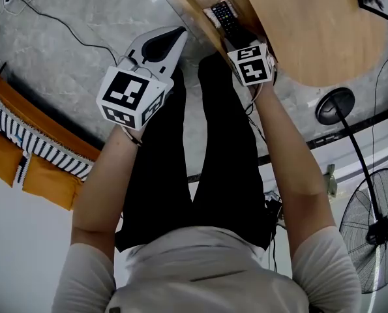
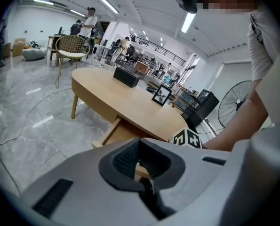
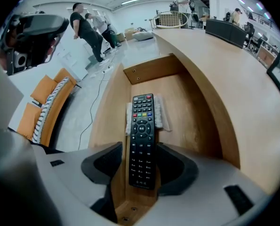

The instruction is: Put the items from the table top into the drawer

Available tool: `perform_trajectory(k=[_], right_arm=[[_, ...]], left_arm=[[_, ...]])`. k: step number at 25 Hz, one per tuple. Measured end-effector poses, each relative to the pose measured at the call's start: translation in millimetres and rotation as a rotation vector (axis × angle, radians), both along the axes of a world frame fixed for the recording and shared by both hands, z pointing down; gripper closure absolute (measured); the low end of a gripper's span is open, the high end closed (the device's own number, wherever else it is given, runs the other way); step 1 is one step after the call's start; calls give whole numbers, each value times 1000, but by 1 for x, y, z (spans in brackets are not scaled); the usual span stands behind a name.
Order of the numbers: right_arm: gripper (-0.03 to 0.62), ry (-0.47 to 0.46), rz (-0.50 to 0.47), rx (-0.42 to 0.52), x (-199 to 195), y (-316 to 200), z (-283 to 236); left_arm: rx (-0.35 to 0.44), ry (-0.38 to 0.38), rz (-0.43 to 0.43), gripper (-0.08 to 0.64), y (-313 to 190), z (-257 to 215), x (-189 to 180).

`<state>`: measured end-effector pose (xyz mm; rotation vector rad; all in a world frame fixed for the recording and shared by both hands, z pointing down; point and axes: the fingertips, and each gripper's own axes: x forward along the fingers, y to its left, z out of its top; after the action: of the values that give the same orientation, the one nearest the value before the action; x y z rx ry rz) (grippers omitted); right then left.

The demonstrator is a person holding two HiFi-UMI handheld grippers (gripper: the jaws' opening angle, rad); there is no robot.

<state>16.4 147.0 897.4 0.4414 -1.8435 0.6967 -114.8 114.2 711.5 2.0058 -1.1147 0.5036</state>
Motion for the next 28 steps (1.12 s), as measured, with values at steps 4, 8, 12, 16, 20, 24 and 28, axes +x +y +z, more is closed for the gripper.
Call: perform_trajectory(k=[4, 8, 12, 16, 20, 24, 28], right_arm=[[348, -6, 14, 3, 0, -2, -7], [348, -37, 17, 13, -4, -1, -25], [348, -53, 28, 27, -8, -4, -51], [351, -81, 48, 61, -12, -10, -83], [410, -119, 84, 137, -13, -17, -127], [441, -146, 120, 205, -11, -25, -176], [465, -181, 132, 270, -12, -36, -230]], left_arm=[[4, -5, -1, 551, 0, -4, -1], [20, -9, 1, 551, -1, -20, -1], [37, -8, 0, 551, -1, -41, 1], [54, -9, 14, 551, 0, -65, 3], [76, -16, 27, 551, 2, -95, 3], [103, -10, 29, 551, 3, -132, 0], [138, -12, 42, 551, 2, -172, -2]])
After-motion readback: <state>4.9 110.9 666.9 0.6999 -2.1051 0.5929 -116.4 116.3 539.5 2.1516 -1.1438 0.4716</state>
